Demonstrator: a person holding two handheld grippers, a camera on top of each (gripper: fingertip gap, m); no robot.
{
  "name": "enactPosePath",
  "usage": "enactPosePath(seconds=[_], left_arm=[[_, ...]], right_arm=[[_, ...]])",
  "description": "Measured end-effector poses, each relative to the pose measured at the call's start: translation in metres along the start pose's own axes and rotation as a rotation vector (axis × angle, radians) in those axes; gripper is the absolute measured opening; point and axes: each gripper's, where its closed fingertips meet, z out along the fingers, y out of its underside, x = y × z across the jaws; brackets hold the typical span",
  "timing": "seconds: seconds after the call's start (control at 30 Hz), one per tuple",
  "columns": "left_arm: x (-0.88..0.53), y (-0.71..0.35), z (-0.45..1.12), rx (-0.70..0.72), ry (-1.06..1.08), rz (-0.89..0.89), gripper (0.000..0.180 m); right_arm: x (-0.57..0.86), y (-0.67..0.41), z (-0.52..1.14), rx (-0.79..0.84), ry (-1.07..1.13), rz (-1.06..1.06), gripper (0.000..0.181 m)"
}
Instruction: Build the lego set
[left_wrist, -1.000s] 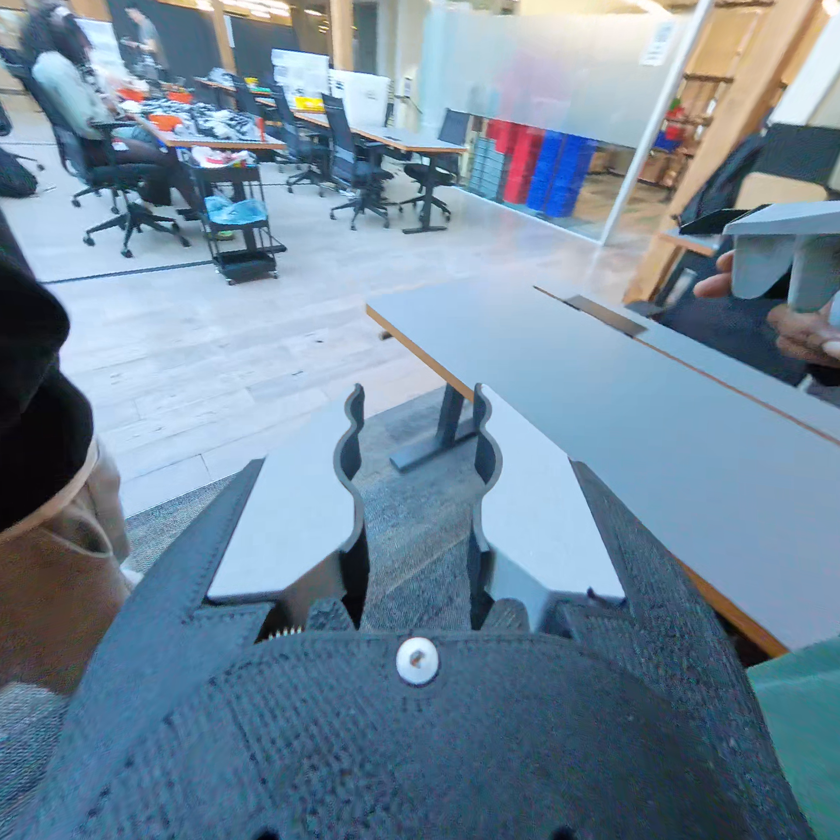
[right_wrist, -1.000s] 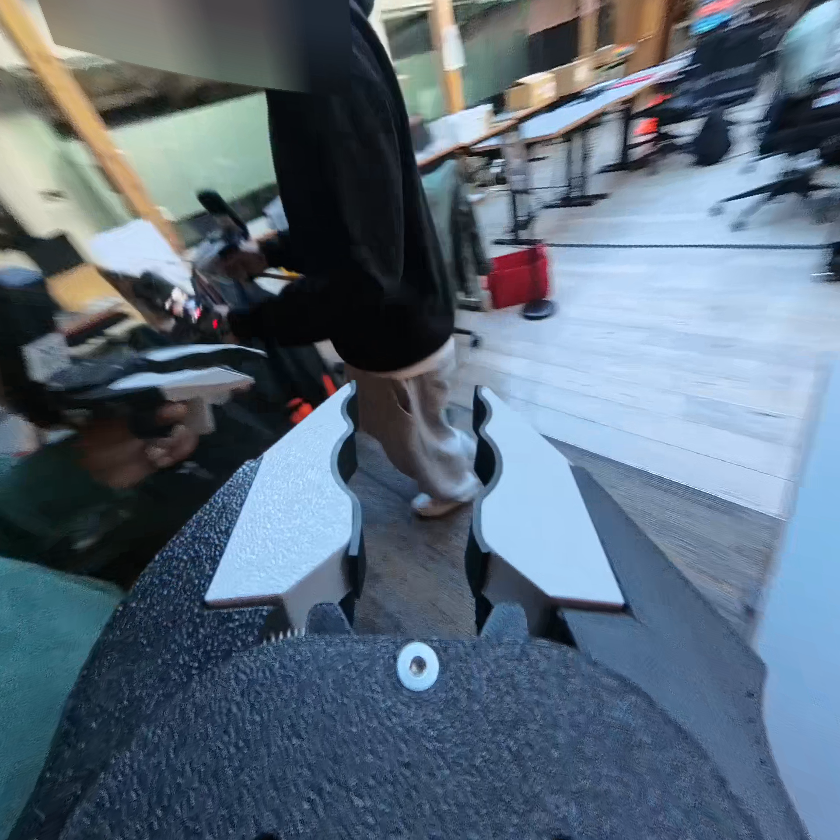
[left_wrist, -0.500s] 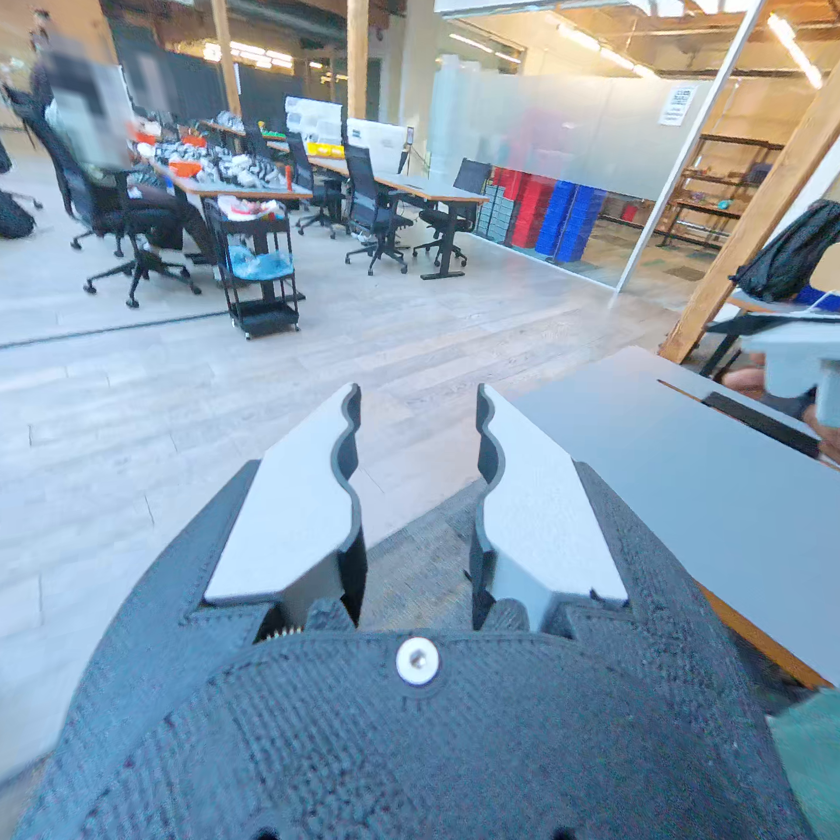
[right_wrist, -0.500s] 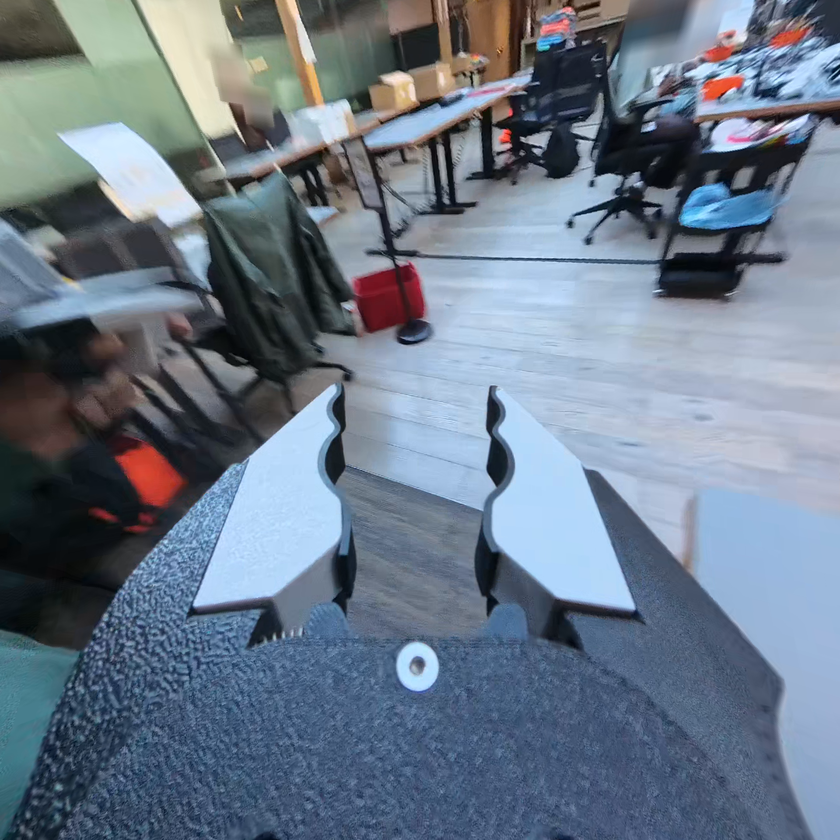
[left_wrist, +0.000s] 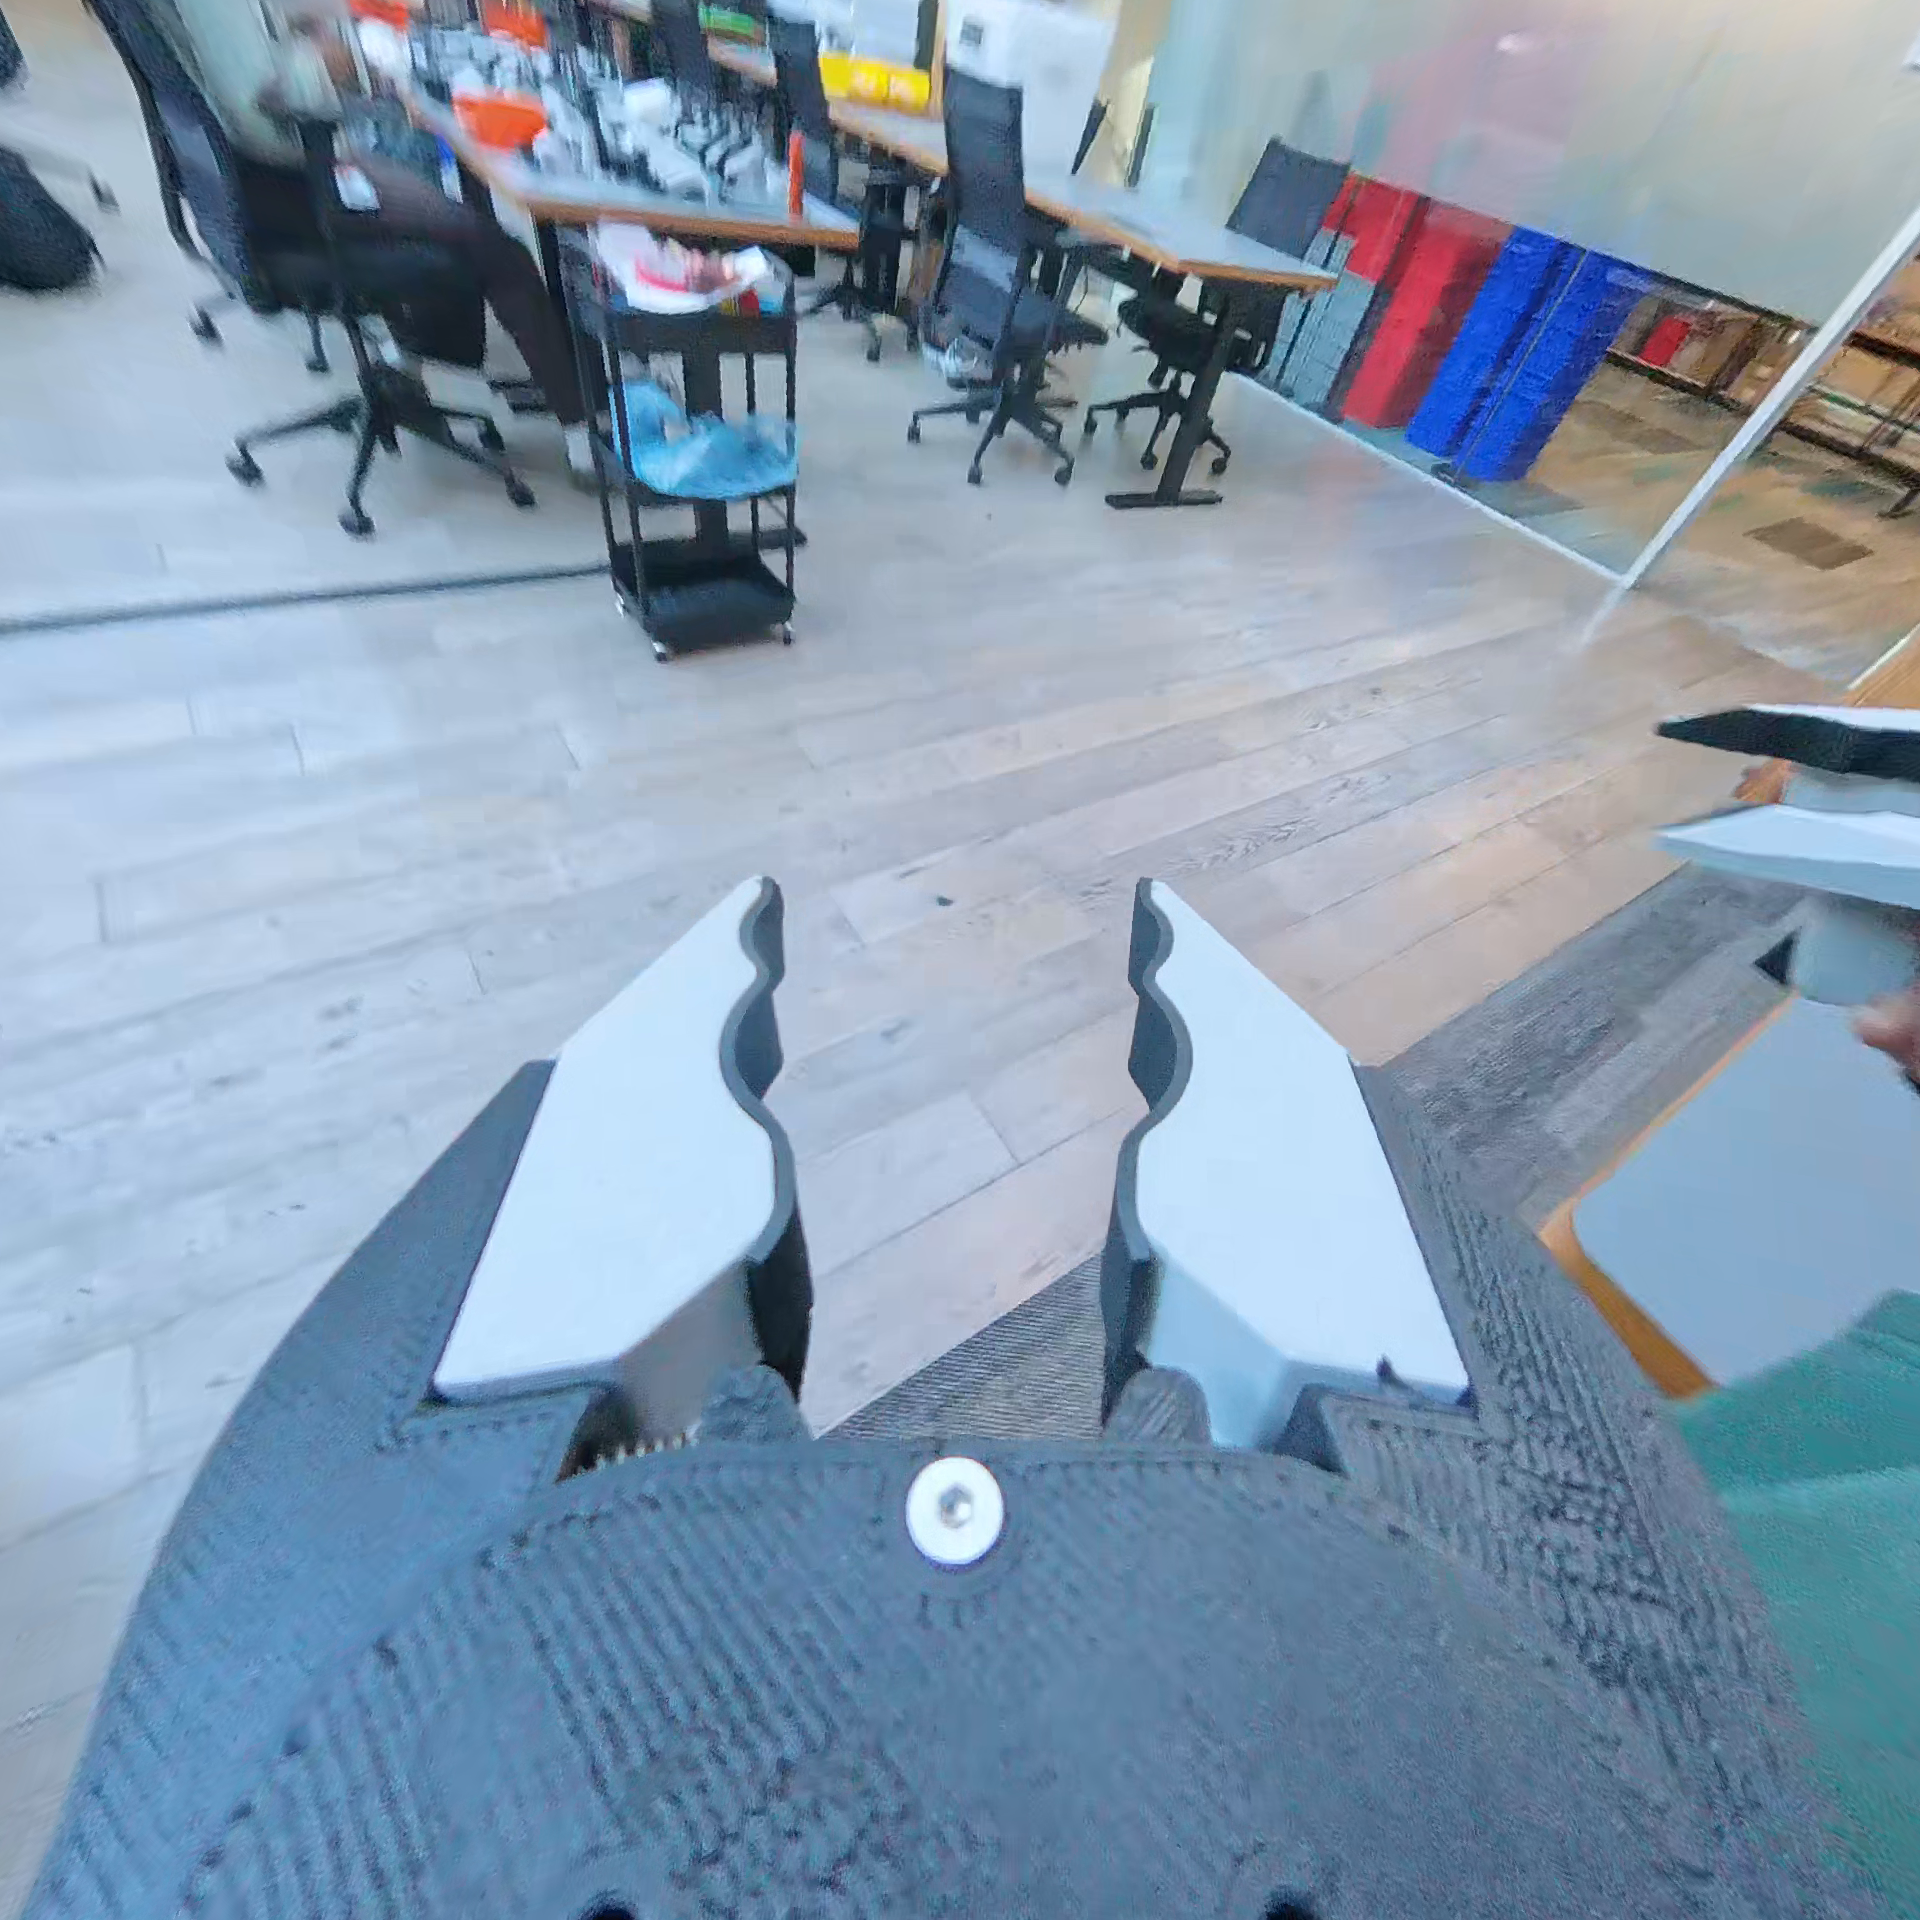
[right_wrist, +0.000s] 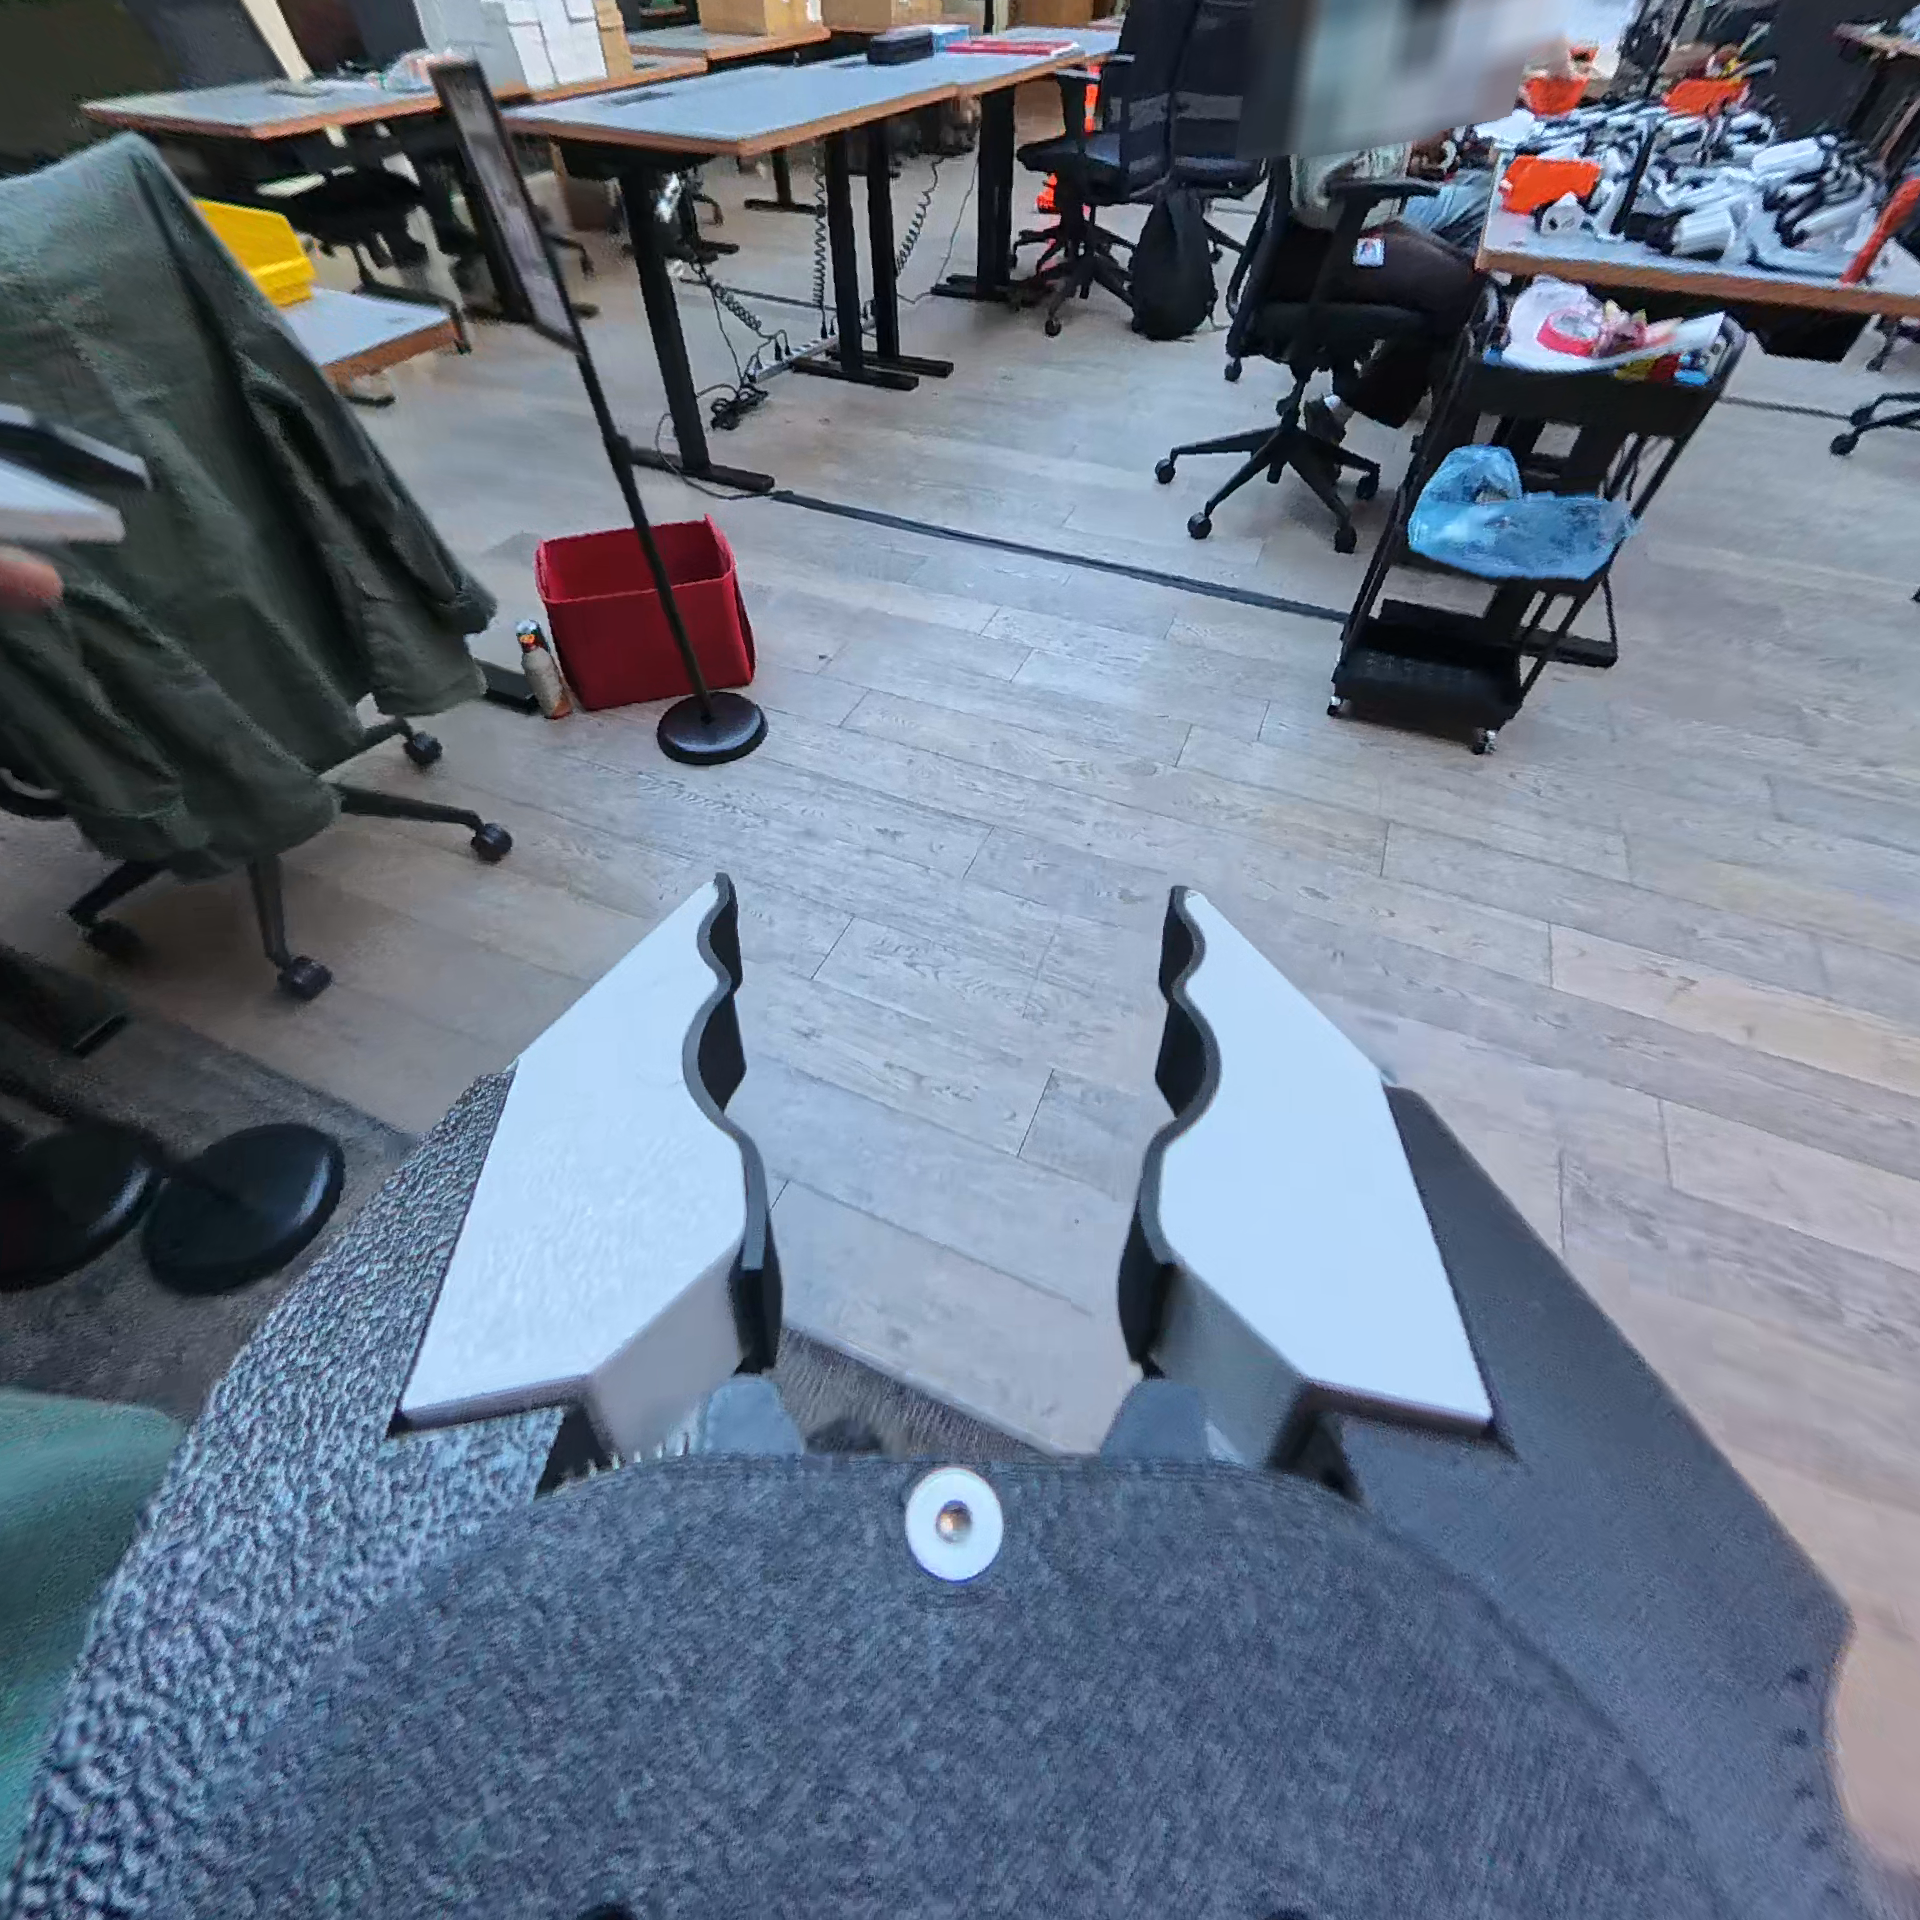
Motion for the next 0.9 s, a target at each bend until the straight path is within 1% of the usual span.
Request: enactPosePath(seconds=[0.07, 0.23, 0.3, 0.4, 0.53, 0.6, 0.67, 0.77, 0.9], left_arm=[[-0.017, -0.021, 0.049, -0.024, 0.027, -0.03, 0.066], [-0.059, -0.081, 0.185, -0.008, 0.042, 0.016, 0.064], [-0.071, -0.108, 0.247, 0.036, 0.035, 0.029, 0.062], [-0.083, -0.14, 0.352, 0.067, 0.062, 0.082, 0.059], [-0.079, -0.172, 0.513, 0.049, 0.218, 0.115, 0.06], [-0.068, -0.196, 0.595, 0.053, 0.308, 0.126, 0.057], [-0.047, -0.235, 0.676, 0.092, 0.415, 0.142, 0.054], [0.002, -0.295, 0.798, 0.085, 0.563, 0.197, 0.058], [0.078, -0.363, 0.938, 0.062, 0.691, 0.199, 0.065]], right_arm=[[0.04, -0.044, 0.056, 0.06, -0.016, -0.01, 0.078], [0.146, -0.15, 0.16, 0.147, -0.006, -0.112, 0.078], [0.197, -0.173, 0.191, 0.175, 0.055, -0.098, 0.079], [0.281, -0.166, 0.234, 0.179, 0.179, 0.018, 0.085], [0.385, -0.131, 0.289, 0.106, 0.291, 0.195, 0.086], [0.444, -0.139, 0.301, 0.079, 0.386, 0.226, 0.084], [0.504, -0.167, 0.302, 0.105, 0.484, 0.209, 0.078], [0.591, -0.191, 0.296, 0.082, 0.631, 0.169, 0.078], [0.691, -0.185, 0.311, 0.09, 0.686, 0.328, 0.08]])
